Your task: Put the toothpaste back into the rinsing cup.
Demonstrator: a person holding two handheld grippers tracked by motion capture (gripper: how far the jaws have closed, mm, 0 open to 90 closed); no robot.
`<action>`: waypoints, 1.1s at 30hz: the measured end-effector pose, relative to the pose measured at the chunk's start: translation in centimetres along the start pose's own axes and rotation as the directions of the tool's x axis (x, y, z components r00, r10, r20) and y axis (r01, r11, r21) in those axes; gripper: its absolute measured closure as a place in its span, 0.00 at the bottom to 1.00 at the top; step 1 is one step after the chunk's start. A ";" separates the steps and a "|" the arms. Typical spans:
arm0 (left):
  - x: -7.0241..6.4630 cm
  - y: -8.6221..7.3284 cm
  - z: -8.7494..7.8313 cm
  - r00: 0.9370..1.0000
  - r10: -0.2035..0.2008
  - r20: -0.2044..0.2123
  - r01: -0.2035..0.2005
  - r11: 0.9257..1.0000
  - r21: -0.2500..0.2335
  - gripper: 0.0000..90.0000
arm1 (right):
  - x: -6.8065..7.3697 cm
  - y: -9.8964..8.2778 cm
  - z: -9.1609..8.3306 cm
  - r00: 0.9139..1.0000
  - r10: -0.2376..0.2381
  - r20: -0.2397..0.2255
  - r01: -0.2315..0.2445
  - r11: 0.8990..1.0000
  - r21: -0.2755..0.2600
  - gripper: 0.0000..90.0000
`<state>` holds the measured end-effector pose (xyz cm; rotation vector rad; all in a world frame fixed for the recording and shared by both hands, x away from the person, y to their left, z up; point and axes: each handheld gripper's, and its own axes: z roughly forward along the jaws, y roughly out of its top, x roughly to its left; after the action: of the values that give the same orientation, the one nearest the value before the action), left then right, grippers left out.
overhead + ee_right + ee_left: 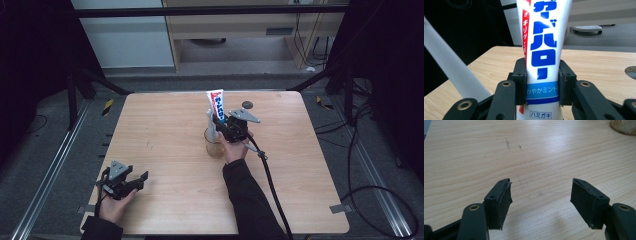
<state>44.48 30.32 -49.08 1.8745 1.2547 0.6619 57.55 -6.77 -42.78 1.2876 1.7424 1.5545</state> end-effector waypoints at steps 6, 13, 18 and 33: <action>0.0 0.0 0.0 1.000 0.002 -0.001 -0.002 1.000 -0.002 0.35 | 0.1 -0.7 0.4 1.000 -0.005 -0.001 0.005 0.999 0.035 0.73; 0.0 0.0 0.0 1.000 -0.001 -0.001 0.001 1.000 0.000 0.35 | 0.0 -1.0 0.4 1.000 -0.018 -0.009 0.018 0.999 0.048 0.71; 0.0 0.0 0.0 1.000 0.001 -0.001 -0.001 1.000 0.002 0.35 | 0.0 -1.1 0.3 0.999 -0.033 -0.015 0.034 0.998 0.058 0.70; 0.0 0.0 0.0 1.000 0.001 -0.001 -0.001 1.000 0.002 0.35 | 0.4 -1.2 -0.1 0.997 -0.076 -0.019 0.077 0.994 0.082 0.68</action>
<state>44.47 30.31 -49.10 1.8766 1.2559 0.6622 56.90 -6.35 -43.84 1.2355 1.8610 1.4679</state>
